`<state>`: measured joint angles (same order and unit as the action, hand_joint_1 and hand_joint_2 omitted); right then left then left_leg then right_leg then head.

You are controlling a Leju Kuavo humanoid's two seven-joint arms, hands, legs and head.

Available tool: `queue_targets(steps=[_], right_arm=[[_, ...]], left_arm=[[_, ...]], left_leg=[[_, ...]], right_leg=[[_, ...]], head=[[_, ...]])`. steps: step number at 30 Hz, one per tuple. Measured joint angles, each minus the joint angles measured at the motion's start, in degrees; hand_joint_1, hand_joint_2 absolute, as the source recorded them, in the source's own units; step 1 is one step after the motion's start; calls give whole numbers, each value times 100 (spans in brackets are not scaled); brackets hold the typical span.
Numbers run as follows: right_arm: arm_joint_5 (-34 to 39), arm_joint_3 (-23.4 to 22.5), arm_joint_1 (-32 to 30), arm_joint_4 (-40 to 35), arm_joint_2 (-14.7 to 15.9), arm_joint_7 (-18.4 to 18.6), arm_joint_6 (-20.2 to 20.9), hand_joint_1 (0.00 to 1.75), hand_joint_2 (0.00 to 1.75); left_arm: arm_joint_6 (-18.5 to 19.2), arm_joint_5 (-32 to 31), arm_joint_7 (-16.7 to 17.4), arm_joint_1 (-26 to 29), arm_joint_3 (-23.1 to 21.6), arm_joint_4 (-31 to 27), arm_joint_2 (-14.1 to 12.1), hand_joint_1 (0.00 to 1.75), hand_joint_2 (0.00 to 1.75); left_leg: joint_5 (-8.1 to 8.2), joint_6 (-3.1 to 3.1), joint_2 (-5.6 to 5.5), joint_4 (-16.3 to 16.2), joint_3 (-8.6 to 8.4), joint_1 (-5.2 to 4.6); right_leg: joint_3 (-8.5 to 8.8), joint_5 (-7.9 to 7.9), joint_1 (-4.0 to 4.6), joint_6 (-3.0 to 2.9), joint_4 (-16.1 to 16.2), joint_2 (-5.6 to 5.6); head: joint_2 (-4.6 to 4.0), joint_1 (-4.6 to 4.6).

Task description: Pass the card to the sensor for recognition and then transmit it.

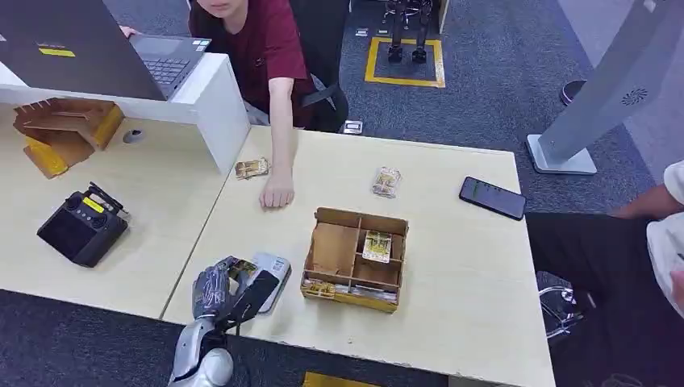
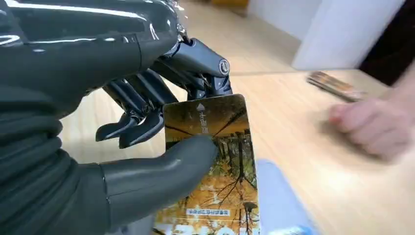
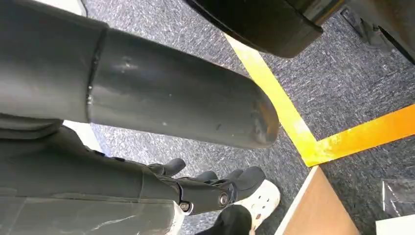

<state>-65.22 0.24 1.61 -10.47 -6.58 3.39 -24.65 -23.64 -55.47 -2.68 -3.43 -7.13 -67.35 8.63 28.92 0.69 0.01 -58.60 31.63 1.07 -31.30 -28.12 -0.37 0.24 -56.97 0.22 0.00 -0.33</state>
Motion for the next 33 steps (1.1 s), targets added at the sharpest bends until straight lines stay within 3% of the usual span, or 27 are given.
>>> queue_targets(steps=[2, 5, 13, 19, 27, 33], right_arm=[[-7, -42, -1, 0, 0, -2, -13, 0, 0], [-31, -92, -6, 0, 0, -2, -24, 0, 0], [-194, -120, -1, 0, 0, 15, -22, 0, 0], [-343, -120, 8, 0, 0, 4, 31, 0, 0], [-546, -118, 38, 0, 0, 2, 118, 0, 0], [-618, -109, 48, -2, -2, -39, 142, 0, 0]], left_arm=[[385, 1132, -516, 88, 0, -341, 9, 175, 175], [647, 2465, -1018, 195, 0, -923, -29, 175, 175], [900, 4751, -1336, -27, 41, -1837, -310, 175, 175], [370, 4575, -1603, -427, 153, -1829, -420, 175, 175], [-427, 3774, -1715, -1174, 275, -1118, -459, 175, 175], [-770, 3349, -1887, -1450, 323, -597, -446, 175, 175]], left_leg=[[0, 0, 0, 0, 0, 0], [0, 0, 1, 0, 2, 1], [-2, 3, 0, 0, 1, 2], [-3, 3, -1, 0, 2, 1], [-3, 3, -2, -2, 1, 1], [-3, 3, -1, -2, 2, 1]], right_leg=[[0, 0, 0, 0, 0, 0], [-3, 0, 0, 0, 0, 1], [-2, 1, 0, -1, -2, 0], [-2, 1, 0, 0, -2, -1], [-1, 3, 0, 1, -2, 0], [-2, 3, 0, 1, -2, 1]], head=[[0, -2], [0, 0], [0, -2], [0, -2], [0, 0], [0, -2]])
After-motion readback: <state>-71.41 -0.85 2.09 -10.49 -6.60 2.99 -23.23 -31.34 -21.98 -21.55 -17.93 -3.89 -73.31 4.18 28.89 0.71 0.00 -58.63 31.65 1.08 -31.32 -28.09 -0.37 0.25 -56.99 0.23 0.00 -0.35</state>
